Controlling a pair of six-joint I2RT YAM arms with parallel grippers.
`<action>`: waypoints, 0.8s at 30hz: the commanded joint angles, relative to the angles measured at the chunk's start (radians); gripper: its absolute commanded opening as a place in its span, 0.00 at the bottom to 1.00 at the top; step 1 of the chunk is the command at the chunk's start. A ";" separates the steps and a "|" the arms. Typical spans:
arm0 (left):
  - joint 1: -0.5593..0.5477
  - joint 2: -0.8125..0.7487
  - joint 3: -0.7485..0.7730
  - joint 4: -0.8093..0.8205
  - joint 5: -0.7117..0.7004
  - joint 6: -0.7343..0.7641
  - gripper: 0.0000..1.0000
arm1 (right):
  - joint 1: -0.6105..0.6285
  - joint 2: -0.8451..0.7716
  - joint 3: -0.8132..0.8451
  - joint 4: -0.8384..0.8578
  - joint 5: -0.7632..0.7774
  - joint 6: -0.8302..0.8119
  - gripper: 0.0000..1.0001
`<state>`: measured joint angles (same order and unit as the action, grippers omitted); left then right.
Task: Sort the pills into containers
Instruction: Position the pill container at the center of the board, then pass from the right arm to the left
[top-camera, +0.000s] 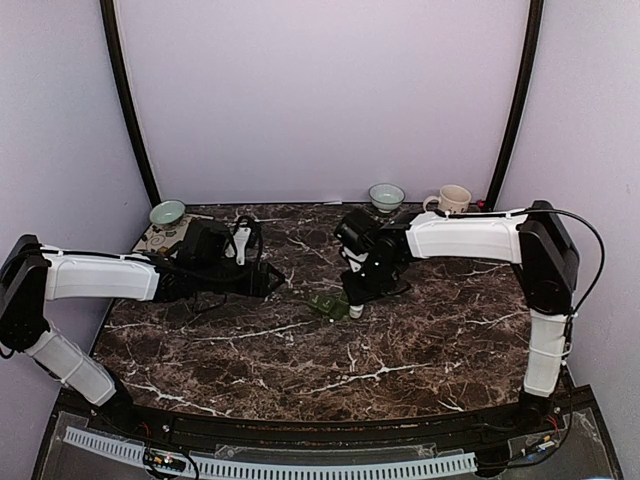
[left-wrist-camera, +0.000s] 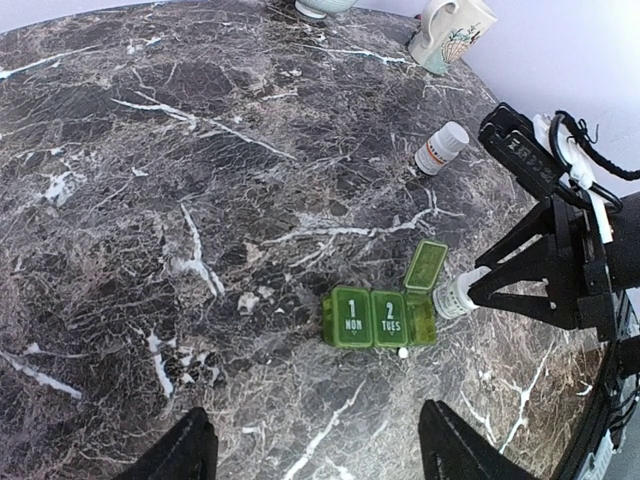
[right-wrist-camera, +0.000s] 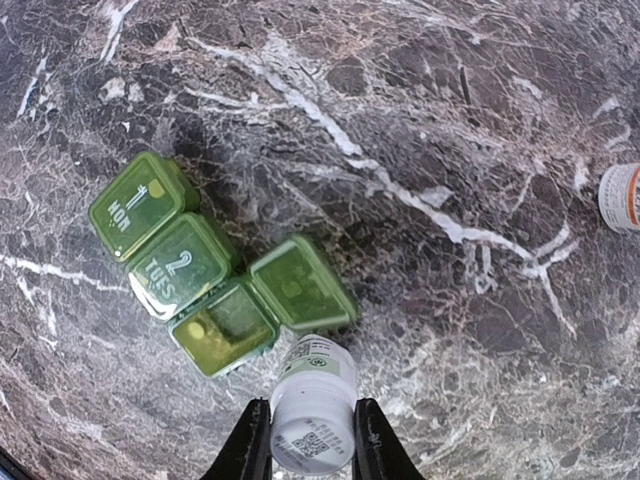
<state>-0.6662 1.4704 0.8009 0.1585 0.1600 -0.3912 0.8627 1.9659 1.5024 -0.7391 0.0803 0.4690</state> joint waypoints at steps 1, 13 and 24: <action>-0.007 -0.043 -0.024 0.024 0.027 -0.009 0.72 | 0.016 -0.109 -0.017 -0.017 0.002 0.021 0.07; -0.006 -0.066 -0.104 0.204 0.243 -0.129 0.76 | 0.017 -0.271 -0.010 0.113 -0.228 0.042 0.07; -0.005 -0.077 -0.157 0.370 0.381 -0.235 0.78 | -0.002 -0.274 -0.064 0.299 -0.426 0.083 0.01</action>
<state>-0.6662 1.4269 0.6674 0.4210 0.4530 -0.5812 0.8707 1.7077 1.4712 -0.5659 -0.2237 0.5156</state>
